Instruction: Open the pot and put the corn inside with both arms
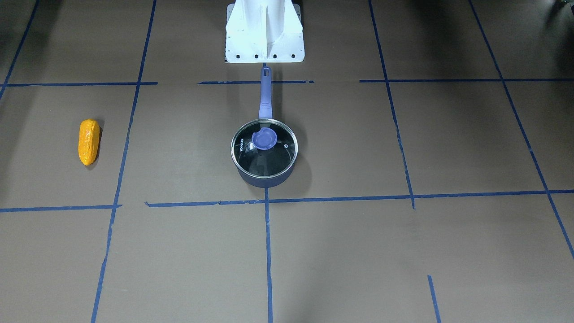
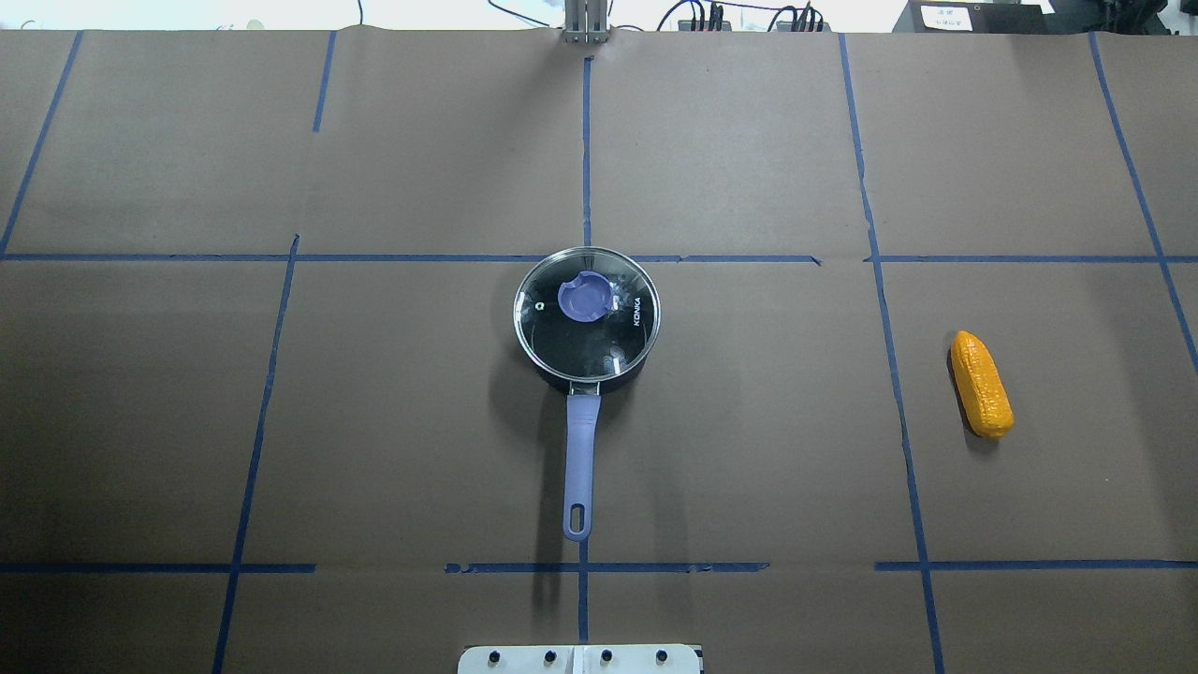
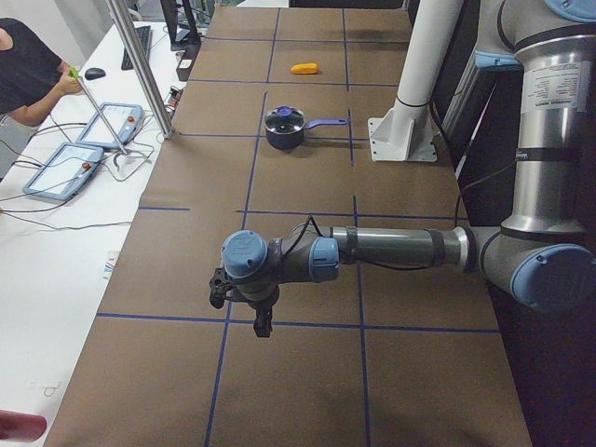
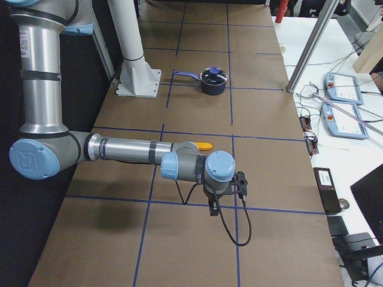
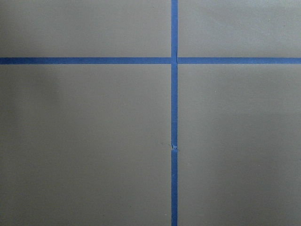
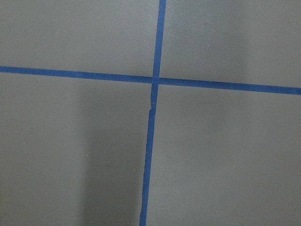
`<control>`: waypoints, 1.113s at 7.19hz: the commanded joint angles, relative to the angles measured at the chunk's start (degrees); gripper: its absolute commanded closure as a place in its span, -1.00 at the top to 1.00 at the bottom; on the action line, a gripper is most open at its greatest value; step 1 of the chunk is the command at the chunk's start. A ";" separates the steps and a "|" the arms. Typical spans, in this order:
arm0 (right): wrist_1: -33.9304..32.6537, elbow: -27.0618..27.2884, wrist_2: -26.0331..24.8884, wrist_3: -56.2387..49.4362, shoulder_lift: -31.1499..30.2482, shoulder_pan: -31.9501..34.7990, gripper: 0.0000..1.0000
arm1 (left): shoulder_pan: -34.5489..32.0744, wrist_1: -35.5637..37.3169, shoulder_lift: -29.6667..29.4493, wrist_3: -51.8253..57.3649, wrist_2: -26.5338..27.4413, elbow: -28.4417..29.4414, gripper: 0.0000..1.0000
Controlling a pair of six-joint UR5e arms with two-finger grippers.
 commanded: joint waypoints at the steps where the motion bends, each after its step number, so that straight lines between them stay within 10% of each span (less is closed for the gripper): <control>1: 0.00 0.09 0.00 0.00 0.05 0.00 0.99 | 0.05 0.04 -0.09 0.08 0.00 -0.17 1.00; 8: 0.00 0.27 0.00 0.09 0.13 0.00 0.99 | 0.05 0.13 -0.53 -0.62 -0.09 -0.87 1.00</control>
